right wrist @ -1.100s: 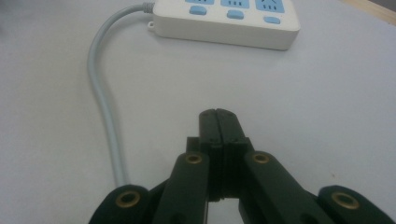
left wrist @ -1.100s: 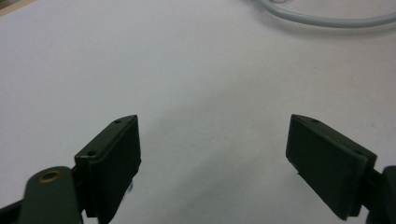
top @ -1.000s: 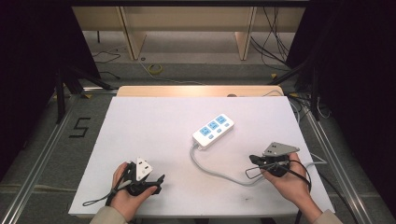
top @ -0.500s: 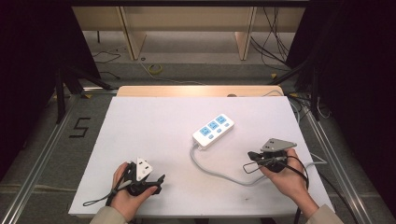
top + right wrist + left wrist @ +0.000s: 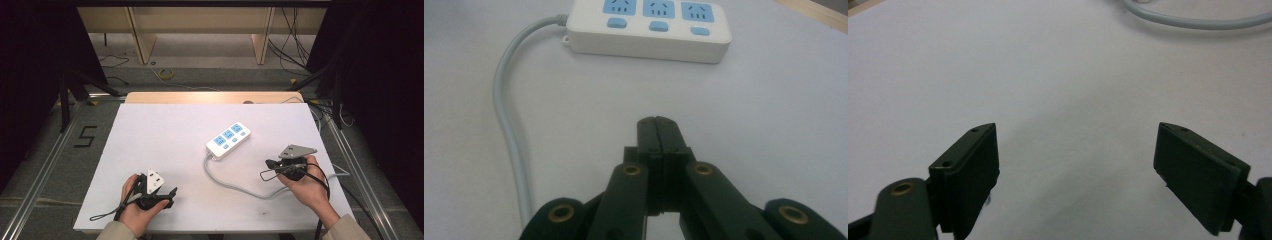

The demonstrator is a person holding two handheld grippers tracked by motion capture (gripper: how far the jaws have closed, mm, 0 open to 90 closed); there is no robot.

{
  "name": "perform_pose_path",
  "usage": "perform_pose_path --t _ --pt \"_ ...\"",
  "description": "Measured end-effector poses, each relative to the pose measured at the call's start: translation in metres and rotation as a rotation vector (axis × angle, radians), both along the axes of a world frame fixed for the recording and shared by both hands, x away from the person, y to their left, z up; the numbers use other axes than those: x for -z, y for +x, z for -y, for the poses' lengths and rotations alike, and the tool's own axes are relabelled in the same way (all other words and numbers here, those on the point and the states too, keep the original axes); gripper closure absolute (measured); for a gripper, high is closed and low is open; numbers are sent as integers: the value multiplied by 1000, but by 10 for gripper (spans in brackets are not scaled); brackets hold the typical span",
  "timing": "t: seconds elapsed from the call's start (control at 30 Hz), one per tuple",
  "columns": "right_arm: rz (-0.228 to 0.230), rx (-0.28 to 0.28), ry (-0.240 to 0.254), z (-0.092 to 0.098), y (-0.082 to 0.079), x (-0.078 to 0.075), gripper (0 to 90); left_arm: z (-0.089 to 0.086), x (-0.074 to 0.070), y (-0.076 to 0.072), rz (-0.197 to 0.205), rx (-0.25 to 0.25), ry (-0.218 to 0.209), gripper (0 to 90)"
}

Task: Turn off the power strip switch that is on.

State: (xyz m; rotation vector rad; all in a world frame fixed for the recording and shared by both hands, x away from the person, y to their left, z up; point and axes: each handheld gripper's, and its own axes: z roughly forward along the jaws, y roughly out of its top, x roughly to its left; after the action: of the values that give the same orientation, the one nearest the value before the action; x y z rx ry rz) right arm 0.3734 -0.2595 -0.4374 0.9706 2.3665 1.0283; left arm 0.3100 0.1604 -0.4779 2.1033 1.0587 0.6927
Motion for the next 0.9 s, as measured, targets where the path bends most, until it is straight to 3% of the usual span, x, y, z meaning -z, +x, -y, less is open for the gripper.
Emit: perform_pose_path --t 0.9 --pt "-22 -7 -39 -10 20 -8 900 0 0 0 -1 2 7 182"
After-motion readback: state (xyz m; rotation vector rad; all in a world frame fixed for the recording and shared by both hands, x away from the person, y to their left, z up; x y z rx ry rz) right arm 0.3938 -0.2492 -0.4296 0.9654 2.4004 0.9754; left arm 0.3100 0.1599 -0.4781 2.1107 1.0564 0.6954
